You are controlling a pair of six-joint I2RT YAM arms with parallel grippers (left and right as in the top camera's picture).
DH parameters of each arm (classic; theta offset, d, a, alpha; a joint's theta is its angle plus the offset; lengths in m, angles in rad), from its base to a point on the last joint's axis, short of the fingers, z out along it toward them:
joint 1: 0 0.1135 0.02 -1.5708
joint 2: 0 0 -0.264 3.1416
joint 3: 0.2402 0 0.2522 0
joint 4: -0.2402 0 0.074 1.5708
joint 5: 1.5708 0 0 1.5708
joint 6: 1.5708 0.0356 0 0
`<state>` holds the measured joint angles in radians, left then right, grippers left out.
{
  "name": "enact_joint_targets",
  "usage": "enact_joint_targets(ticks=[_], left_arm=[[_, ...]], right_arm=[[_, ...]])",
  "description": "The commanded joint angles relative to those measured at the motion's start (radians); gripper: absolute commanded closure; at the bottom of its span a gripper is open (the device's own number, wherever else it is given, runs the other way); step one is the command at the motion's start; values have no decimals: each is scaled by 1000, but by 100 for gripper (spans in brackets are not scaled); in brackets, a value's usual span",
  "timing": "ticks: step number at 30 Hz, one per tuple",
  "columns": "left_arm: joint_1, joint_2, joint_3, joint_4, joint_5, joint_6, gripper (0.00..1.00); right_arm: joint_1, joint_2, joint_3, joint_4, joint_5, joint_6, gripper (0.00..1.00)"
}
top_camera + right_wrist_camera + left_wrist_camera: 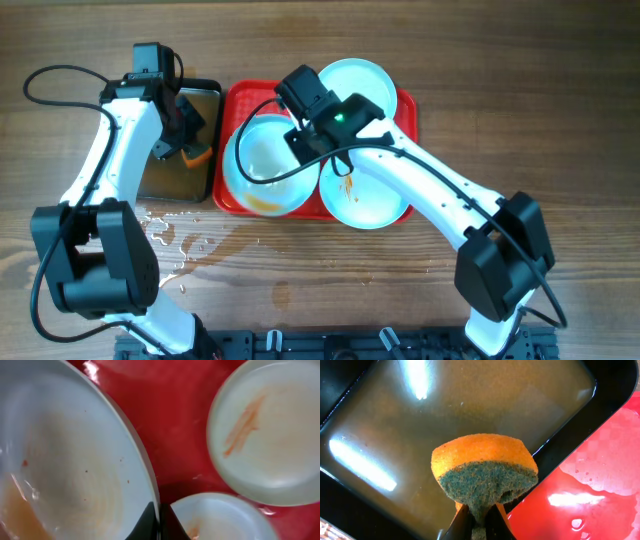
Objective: Clean dirty plates on tray and stack at the side
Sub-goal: 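Lift the cleaned plate with the right gripper off the red tray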
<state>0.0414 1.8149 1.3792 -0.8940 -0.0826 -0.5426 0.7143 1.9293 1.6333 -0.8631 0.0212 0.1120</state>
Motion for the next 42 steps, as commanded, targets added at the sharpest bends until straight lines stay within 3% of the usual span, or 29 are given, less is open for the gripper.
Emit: enact_joint_targets(ticks=[1,9,21,29,42], left_arm=[[1,5,14,3,-21,15,96],[1,5,14,3,-20,15,96],[1,5,14,3,-20,15,96],[1,5,14,3,-20,15,96],[1,5,14,3,-20,11,96]], right_arm=[[-51,2,5,-70,-372,57,96],[-145,4,5,-217,-470,94,96],[-153,122,4,-251,-435,51,96],[-154,114,67,-166,69,160,96],[-43,100,76,-8,569,177,96]])
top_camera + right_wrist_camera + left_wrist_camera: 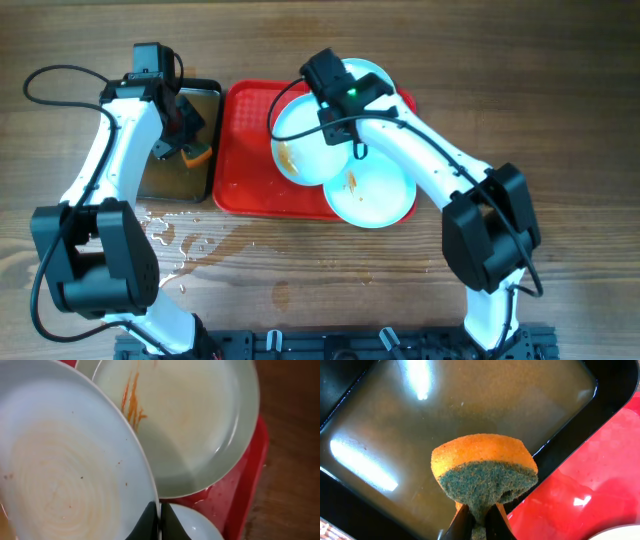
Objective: Clean dirty plates on tray and stack at the side
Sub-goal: 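Lift the cleaned plate with the right gripper off the red tray, then carry the plate right and set it on the table beside the tray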
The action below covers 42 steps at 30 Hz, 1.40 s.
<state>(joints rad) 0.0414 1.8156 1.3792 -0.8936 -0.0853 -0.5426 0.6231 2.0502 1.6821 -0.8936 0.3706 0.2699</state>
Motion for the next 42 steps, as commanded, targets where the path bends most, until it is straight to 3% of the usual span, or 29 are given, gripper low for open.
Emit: enact_joint_targets(ticks=[1,13,26,34,37,39,42], left_arm=[[1,4,14,3,-17,11,96],[1,4,14,3,-18,12,96],[1,4,14,15,-18,12,96],[1,4,14,14,-18,12,96],[1,4,14,14,-18,12,96],[1,4,14,14,-18,12,96],[1,4,14,14,-18,12,96]], right_arm=[[63,-26,27,34,264,18,96],[256,-42,27,201,846,-40,95],[294,-94,27,251,915,-59,96],[293,-104,27,158,660,-57,96],[275,-122,27,143,647,-57,96],[245,-162,27,136,527,-58,96],[121,-269,27,113,163,-58,96]])
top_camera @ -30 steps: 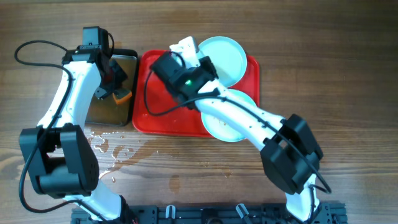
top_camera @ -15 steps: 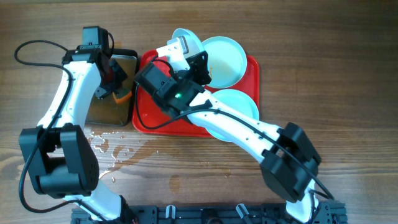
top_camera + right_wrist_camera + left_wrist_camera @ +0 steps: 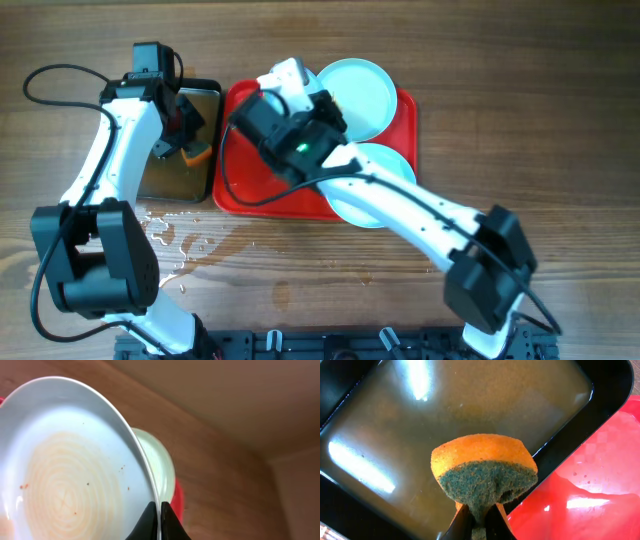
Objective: Clean dirty plates on tray and stack at the side
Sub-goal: 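Carry the plate right and set it on the table beside the tray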
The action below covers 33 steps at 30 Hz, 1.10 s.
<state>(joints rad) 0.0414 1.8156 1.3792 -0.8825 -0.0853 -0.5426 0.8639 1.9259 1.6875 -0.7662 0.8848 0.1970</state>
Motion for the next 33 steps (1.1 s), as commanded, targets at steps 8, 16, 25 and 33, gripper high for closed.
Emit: enact_joint_targets(ticks=[8,16,25,33], left_arm=[[1,4,14,3,-18,12,96],[1,4,14,3,-18,12,96],[1,4,14,3,-18,12,96],[1,4,14,3,-18,12,96]], right_arm=[[-799,-230,8,-172,-1068,76,96],[-1185,-116,-225,-110,-1103,180,96],[-1216,-89,-436,27,-1057,220,95],[-1206,-131,-343,-123,-1254,89,46]])
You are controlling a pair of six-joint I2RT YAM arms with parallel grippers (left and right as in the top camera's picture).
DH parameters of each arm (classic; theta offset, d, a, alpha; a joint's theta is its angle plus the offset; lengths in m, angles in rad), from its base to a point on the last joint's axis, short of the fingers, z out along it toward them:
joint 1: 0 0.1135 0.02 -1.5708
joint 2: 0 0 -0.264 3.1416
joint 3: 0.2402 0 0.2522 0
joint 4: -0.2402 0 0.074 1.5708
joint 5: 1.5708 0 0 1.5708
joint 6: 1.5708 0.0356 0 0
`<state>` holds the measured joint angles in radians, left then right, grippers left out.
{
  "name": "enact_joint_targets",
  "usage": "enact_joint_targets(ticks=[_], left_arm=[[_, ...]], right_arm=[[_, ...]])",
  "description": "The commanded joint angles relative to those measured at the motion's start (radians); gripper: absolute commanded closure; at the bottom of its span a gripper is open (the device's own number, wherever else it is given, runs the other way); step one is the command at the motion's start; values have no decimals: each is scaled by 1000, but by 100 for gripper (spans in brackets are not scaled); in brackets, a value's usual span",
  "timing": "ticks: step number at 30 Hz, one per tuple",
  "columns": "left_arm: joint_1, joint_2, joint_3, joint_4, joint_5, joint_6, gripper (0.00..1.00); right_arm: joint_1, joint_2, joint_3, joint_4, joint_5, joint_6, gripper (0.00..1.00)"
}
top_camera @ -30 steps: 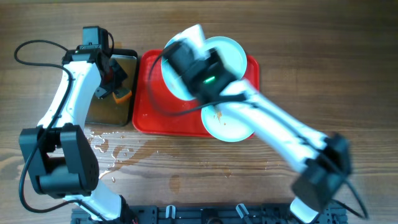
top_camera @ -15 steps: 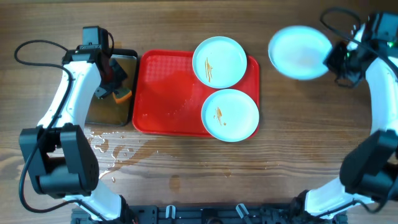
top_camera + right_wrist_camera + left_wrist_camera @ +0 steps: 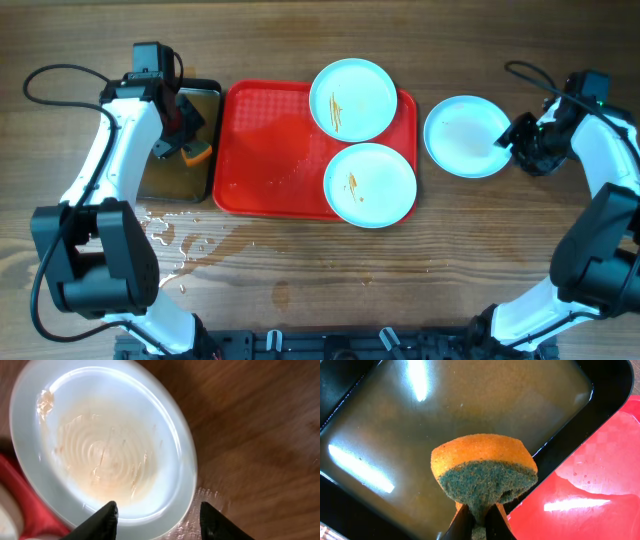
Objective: Clean dirty plates on tray and stack at the side
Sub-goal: 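Carry the plate right and set it on the table beside the tray, then reach right gripper to the lower-right plate and drag it left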
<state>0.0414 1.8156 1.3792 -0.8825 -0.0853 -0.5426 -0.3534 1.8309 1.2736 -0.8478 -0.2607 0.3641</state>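
Note:
A red tray (image 3: 262,150) holds two white plates with orange smears, one at the back (image 3: 352,98) and one at the front (image 3: 369,184). A third white plate (image 3: 464,136) (image 3: 102,447) lies flat on the wood right of the tray, faintly stained. My right gripper (image 3: 514,143) (image 3: 158,512) stands open over that plate's right rim. My left gripper (image 3: 188,145) (image 3: 478,517) is shut on an orange and green sponge (image 3: 484,474) above the black pan (image 3: 420,425) of brownish water.
The black pan (image 3: 182,140) sits left of the tray. Spilled water (image 3: 180,245) wets the wood in front of the pan and tray. The wood shows right of and in front of the lone plate.
My right gripper held the plate tilted up over the tray's left part. Now the plate lies flat on the table right of the tray and the gripper is open. The left arm is unchanged.
My right gripper was shut on the rim of the large plate on the tray's left. Then it held that plate tilted over the tray's middle, then raised steeply. Now the plate rests on the wood right of the tray, released. The left gripper kept the sponge over the pan throughout.

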Motion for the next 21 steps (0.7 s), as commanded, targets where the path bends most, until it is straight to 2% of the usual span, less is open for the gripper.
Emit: enact_joint_targets(ticks=[1,4,6,11,21], left_arm=[[1,4,14,3,-18,12,96],[1,4,14,3,-18,12,96],[1,4,14,3,-18,12,96],[1,4,14,3,-17,12,96],[1,4,14,6,-18,12,96]], right_arm=[[25,-60,81,-60,-129,-93,46],[106,-130,82,-97,-136,-107,46],[215,-132,70,-132,-119,-130,45],[352,-119,-33,-105,-60,-117,44],[481,-118,-207,-11,-21,-65,59]])
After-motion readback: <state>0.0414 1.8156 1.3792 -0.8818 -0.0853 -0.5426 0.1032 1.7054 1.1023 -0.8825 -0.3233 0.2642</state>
